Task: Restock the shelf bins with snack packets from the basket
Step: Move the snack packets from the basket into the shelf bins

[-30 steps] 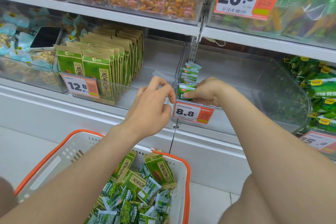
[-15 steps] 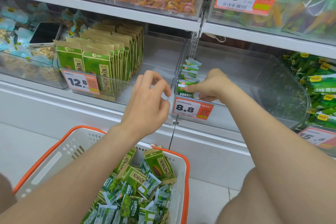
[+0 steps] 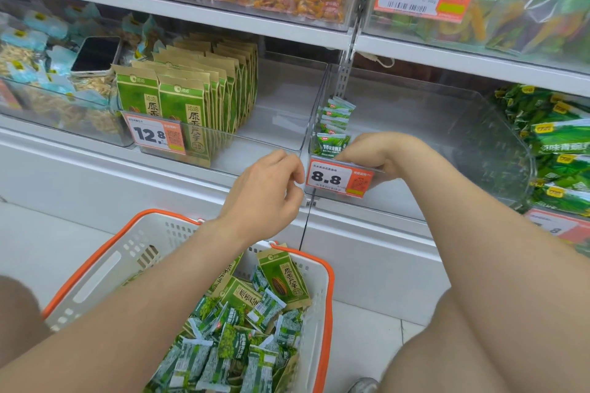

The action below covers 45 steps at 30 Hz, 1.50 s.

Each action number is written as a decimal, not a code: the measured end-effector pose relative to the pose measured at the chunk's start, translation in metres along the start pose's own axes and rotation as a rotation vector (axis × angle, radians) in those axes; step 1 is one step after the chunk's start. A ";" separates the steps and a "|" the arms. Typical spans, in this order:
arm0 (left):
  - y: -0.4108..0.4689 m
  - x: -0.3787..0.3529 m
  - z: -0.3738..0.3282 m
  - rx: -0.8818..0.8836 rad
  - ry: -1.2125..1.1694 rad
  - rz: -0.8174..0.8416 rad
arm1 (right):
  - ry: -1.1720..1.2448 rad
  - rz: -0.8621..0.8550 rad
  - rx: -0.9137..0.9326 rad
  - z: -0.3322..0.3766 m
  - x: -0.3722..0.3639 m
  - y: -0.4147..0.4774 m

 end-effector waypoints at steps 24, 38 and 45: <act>0.013 -0.004 -0.001 -0.059 -0.032 0.003 | 0.065 -0.209 0.006 0.005 0.028 0.020; -0.050 -0.082 0.041 0.161 0.290 0.605 | -0.626 -0.266 0.586 0.063 -0.077 -0.092; -0.171 -0.170 0.075 0.229 0.324 1.253 | -1.059 0.211 0.488 -0.008 -0.190 -0.076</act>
Point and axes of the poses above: each hand's wrist, its own y-axis towards the middle knuckle, its own x-axis out of the back of the hand, z = x × y, the point moved 10 cm from there along y, towards the middle knuckle, and after that the axes turned 2 degrees about -y, right-handed, at the moved point
